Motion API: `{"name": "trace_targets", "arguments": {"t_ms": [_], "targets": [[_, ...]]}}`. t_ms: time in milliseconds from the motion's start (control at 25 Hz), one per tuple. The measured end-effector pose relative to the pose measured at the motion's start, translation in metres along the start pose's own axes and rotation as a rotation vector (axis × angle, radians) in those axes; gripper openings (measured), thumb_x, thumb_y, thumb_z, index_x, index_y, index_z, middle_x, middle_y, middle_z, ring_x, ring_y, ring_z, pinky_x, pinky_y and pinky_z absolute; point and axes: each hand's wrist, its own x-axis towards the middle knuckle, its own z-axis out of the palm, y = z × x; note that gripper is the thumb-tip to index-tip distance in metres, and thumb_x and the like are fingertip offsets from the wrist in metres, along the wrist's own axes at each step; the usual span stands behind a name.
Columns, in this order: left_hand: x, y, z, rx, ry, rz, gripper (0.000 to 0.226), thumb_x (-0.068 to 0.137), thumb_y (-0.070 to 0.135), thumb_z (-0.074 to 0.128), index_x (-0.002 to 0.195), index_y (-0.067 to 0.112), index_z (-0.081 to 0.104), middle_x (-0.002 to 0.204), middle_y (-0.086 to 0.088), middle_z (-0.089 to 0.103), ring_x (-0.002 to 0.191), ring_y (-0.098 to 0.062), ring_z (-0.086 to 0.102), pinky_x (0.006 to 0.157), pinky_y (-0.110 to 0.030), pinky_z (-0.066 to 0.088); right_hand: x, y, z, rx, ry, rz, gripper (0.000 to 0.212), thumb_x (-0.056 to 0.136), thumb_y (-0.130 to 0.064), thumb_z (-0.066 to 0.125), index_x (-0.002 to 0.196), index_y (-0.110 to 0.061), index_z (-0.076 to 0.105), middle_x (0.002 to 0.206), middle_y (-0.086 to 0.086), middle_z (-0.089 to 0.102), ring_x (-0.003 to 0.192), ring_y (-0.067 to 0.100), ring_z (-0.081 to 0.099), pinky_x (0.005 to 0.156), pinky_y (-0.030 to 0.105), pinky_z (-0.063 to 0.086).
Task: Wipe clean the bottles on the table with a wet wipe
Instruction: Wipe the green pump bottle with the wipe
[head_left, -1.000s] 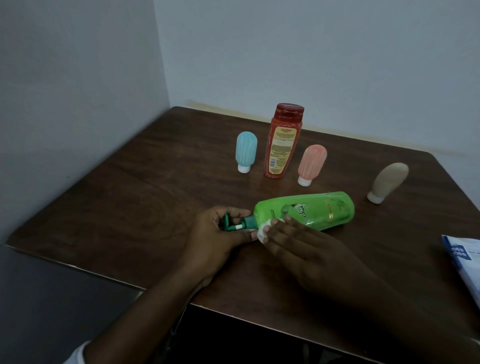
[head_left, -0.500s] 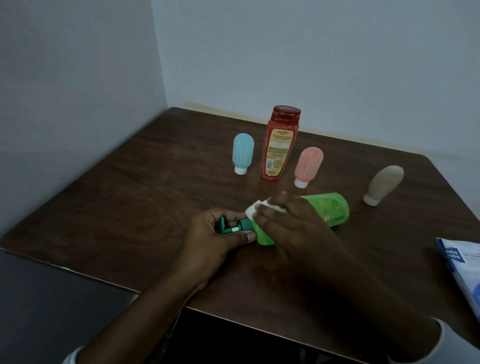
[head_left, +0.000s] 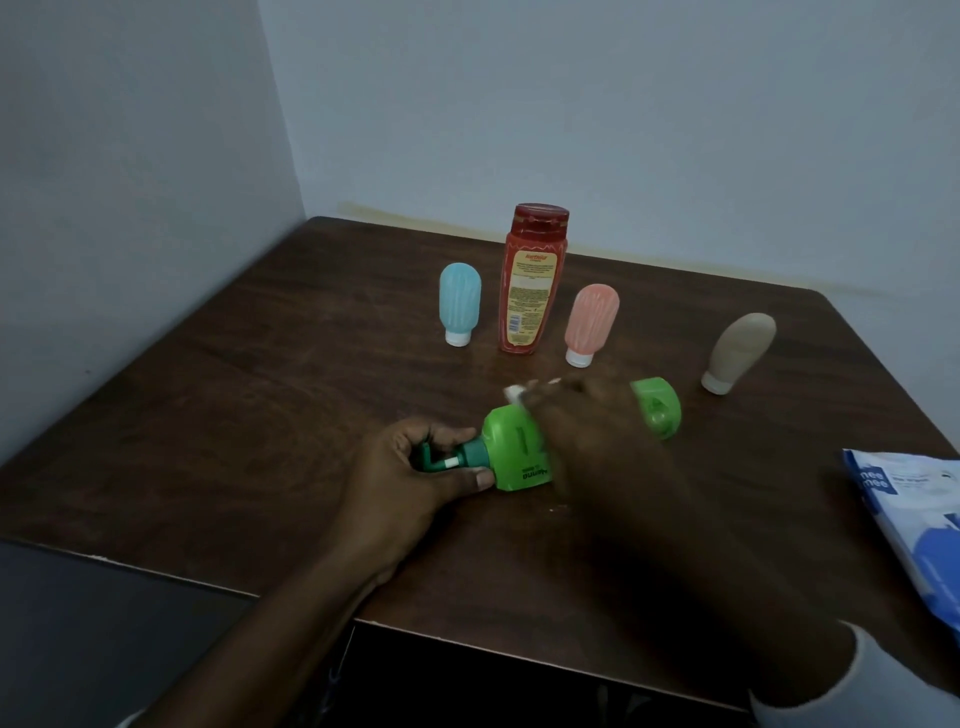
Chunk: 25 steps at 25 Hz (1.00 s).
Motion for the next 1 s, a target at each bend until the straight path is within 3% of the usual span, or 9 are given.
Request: {"name": "trace_targets", "arguments": {"t_ms": [160, 240, 320, 440, 560, 680, 800, 880, 1000], "targets": [[-0.001, 0.001, 0.000, 0.015, -0.011, 0.007, 0.032, 0.064, -0.001, 0.093, 0.091, 0.011, 0.079, 0.092, -0.003, 0.080, 0.086, -0.017, 0.076, 0.076, -0.030, 0.062, 0.002, -0.019, 0.001, 0.042, 0.023, -0.188, 0.045, 0.090, -0.018, 0.064, 0.134, -0.012, 0.060, 0.135, 0.006, 0.063, 0.122, 0.024, 0.054, 0.110, 0.043, 0.036], [-0.001, 0.002, 0.001, 0.004, 0.012, -0.018, 0.033, 0.064, 0.001, 0.094, 0.090, 0.015, 0.079, 0.096, 0.001, 0.081, 0.091, -0.016, 0.076, 0.080, -0.031, 0.061, 0.003, 0.003, -0.006, 0.031, -0.031, -0.027, 0.052, 0.082, -0.017, 0.070, 0.133, -0.017, 0.061, 0.127, 0.006, 0.068, 0.115, 0.026, 0.062, 0.103, 0.046, 0.045], [0.000, 0.002, 0.002, -0.011, 0.021, -0.028, 0.033, 0.064, 0.000, 0.094, 0.089, 0.016, 0.079, 0.099, 0.001, 0.081, 0.094, -0.017, 0.076, 0.083, -0.033, 0.062, 0.003, 0.034, -0.011, -0.042, -0.069, 0.164, 0.041, 0.087, -0.027, 0.054, 0.125, -0.020, 0.068, 0.111, 0.009, 0.074, 0.099, 0.030, 0.068, 0.093, 0.047, 0.052], [0.000, 0.002, 0.002, 0.003, 0.021, -0.023, 0.035, 0.063, -0.001, 0.094, 0.087, 0.019, 0.078, 0.099, 0.003, 0.080, 0.094, -0.015, 0.076, 0.083, -0.031, 0.061, -0.001, 0.063, -0.019, -0.100, -0.079, 0.361, 0.045, 0.086, -0.030, 0.037, 0.103, -0.016, 0.077, 0.086, 0.010, 0.075, 0.075, 0.031, 0.067, 0.077, 0.042, 0.053], [0.000, 0.002, 0.002, 0.027, 0.008, -0.016, 0.034, 0.064, -0.001, 0.094, 0.087, 0.019, 0.077, 0.099, 0.003, 0.080, 0.092, -0.013, 0.075, 0.080, -0.028, 0.060, 0.000, 0.046, -0.014, -0.052, -0.185, 0.408, 0.037, 0.094, -0.024, 0.046, 0.124, -0.020, 0.067, 0.118, 0.010, 0.070, 0.107, 0.028, 0.064, 0.095, 0.041, 0.049], [-0.001, 0.002, 0.002, 0.044, 0.007, -0.006, 0.035, 0.064, -0.001, 0.094, 0.091, 0.014, 0.078, 0.095, 0.000, 0.080, 0.086, -0.012, 0.075, 0.076, -0.026, 0.061, 0.006, 0.006, -0.010, 0.264, -0.256, 0.119, 0.061, 0.091, -0.009, 0.052, 0.150, -0.021, 0.041, 0.153, 0.006, 0.045, 0.143, 0.022, 0.038, 0.122, 0.034, 0.022], [-0.001, 0.002, 0.003, 0.033, 0.009, 0.003, 0.035, 0.065, -0.003, 0.092, 0.094, 0.011, 0.078, 0.092, -0.002, 0.080, 0.082, -0.010, 0.075, 0.070, -0.023, 0.060, 0.009, -0.006, -0.004, 0.260, -0.209, -0.088, 0.062, 0.088, -0.007, 0.048, 0.149, -0.014, 0.043, 0.152, 0.008, 0.046, 0.144, 0.021, 0.039, 0.124, 0.036, 0.018], [-0.001, 0.002, 0.004, 0.022, 0.008, 0.003, 0.033, 0.066, -0.003, 0.091, 0.094, 0.011, 0.078, 0.093, -0.001, 0.080, 0.081, -0.008, 0.074, 0.068, -0.021, 0.059, 0.009, 0.012, -0.010, 0.269, -0.222, 0.061, 0.061, 0.094, -0.007, 0.048, 0.151, -0.024, 0.039, 0.154, 0.002, 0.044, 0.144, 0.017, 0.037, 0.122, 0.032, 0.020], [-0.001, 0.002, 0.003, 0.026, 0.003, 0.011, 0.033, 0.067, -0.002, 0.091, 0.093, 0.013, 0.078, 0.096, 0.002, 0.080, 0.085, -0.008, 0.074, 0.072, -0.024, 0.060, -0.001, 0.051, -0.020, 0.178, -0.157, 0.336, 0.047, 0.095, -0.018, 0.049, 0.140, -0.031, 0.055, 0.138, 0.003, 0.061, 0.124, 0.023, 0.058, 0.102, 0.035, 0.046]]}}
